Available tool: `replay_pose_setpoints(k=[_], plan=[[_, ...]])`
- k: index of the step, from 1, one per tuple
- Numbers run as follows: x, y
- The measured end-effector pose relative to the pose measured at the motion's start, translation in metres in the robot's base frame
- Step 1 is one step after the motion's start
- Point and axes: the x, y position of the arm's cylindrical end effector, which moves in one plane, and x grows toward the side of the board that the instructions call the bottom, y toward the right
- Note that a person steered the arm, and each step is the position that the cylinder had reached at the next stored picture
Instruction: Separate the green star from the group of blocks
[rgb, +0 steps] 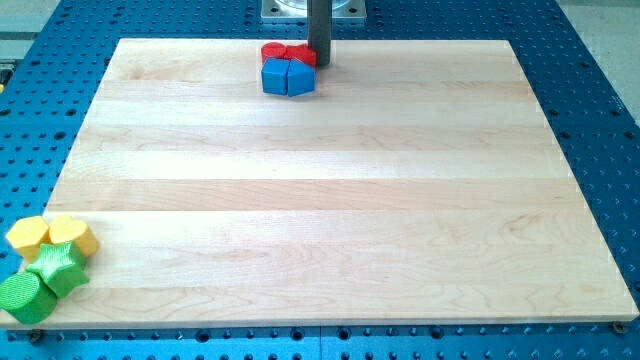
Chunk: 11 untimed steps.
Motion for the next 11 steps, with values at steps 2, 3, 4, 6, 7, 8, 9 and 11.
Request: replay_pose_setpoints(k=[2,3,4,6,7,8,9,11], plan=[[0.017,-0.001],[0.033,0.017],[0.064,0.059],[0.258,0.027],[0.321,-0.044],[0.376,-0.152],[0.383,-0.181],[0.382,-0.196]])
